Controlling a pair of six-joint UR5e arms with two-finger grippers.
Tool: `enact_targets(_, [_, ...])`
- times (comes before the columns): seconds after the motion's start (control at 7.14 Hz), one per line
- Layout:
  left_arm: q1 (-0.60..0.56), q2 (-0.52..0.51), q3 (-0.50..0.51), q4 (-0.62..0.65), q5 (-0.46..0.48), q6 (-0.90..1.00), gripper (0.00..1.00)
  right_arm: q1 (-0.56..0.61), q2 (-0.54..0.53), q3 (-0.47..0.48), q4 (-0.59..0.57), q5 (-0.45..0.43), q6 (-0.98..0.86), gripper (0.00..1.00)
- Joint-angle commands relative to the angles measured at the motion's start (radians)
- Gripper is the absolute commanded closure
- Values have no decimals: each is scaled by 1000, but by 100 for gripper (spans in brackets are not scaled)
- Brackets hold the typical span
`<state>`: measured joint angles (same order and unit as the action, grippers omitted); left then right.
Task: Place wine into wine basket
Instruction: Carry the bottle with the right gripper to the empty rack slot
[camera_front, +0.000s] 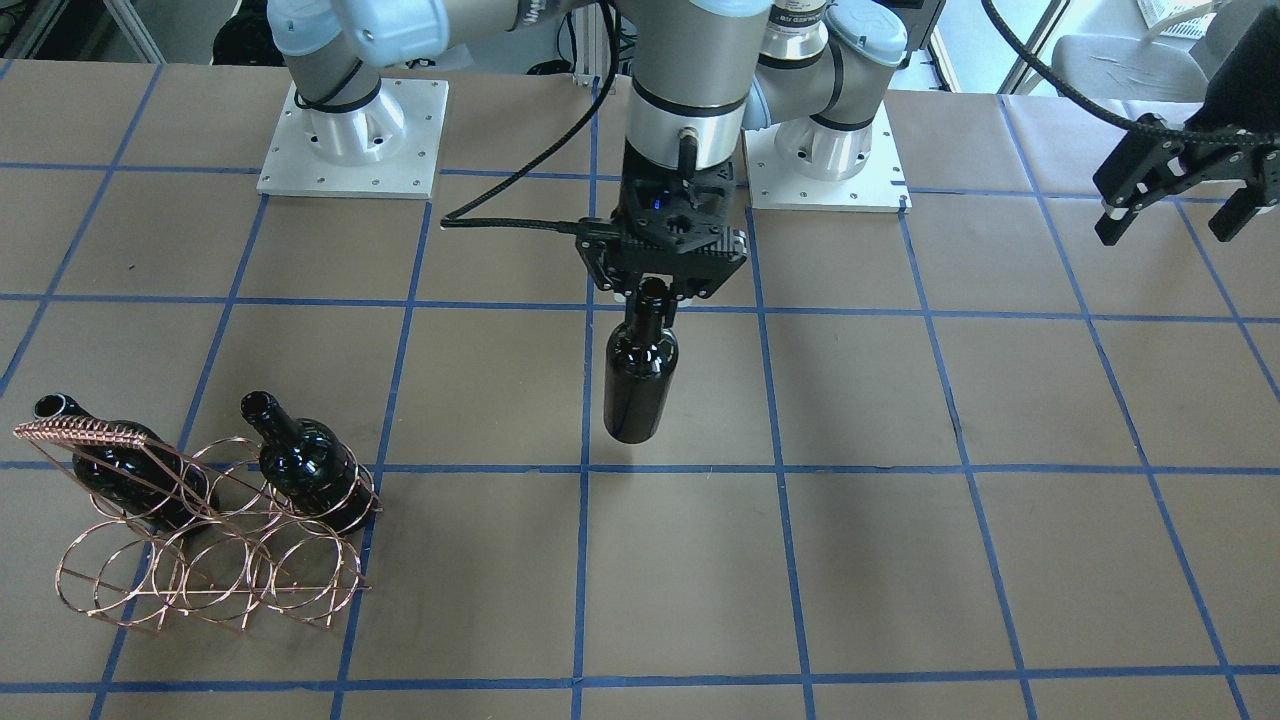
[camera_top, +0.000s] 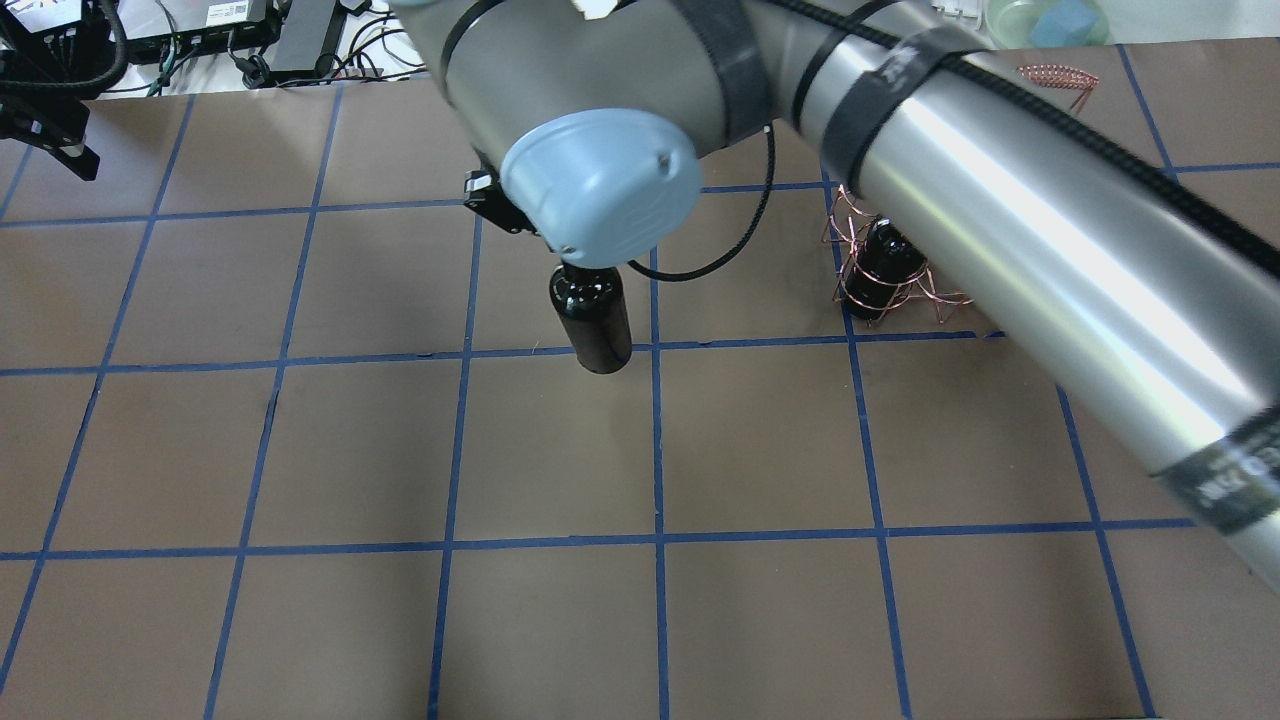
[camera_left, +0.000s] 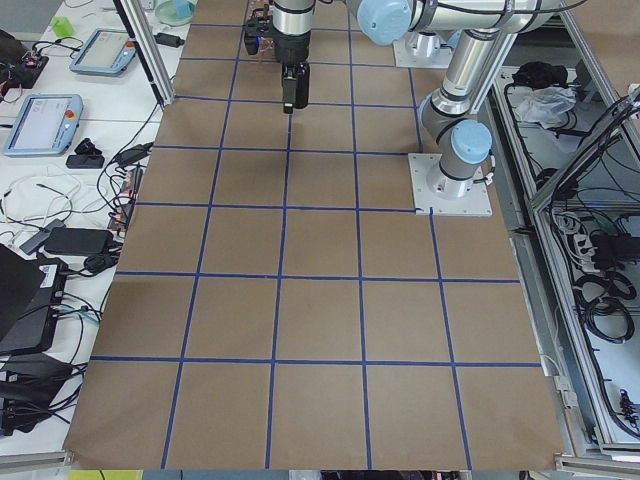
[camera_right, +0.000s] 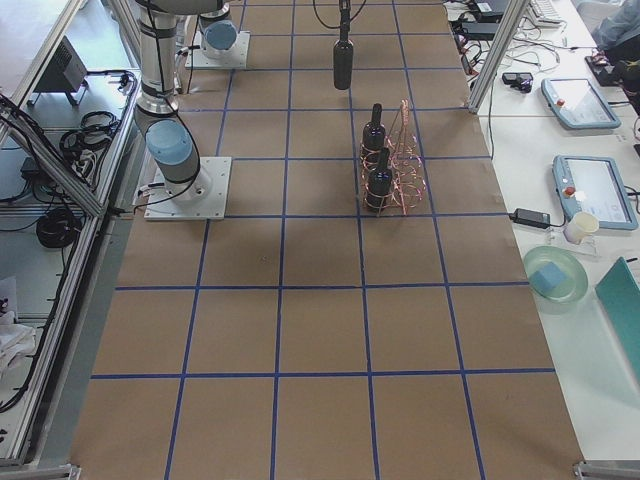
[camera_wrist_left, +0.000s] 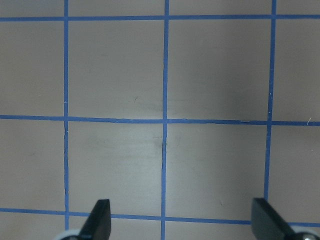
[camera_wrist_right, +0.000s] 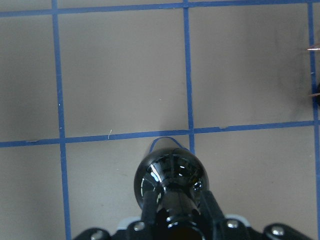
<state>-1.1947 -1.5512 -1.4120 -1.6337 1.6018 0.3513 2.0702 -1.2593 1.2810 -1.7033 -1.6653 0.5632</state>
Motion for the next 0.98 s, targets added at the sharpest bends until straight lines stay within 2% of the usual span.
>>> enact_targets(0.0, [-2,2,-1,-1,0,0,0,-152,-177,90,112,35,-180,100])
enact_targets(0.14, [-2,3,-1,-3,1,0,0,-257,-243,95,216,35,-316,100])
enact_targets(0.42, [-2,5,1,-2,9,3,0,-431,-302,92,301,44,-582,100])
enact_targets(0.7, [-5,7,1,-3,7,3,0,-618,-318,89,344,48,-879,100])
enact_targets(0.84, [-22,6,1,-3,9,0,0,-719,-312,75,341,74,-937,100])
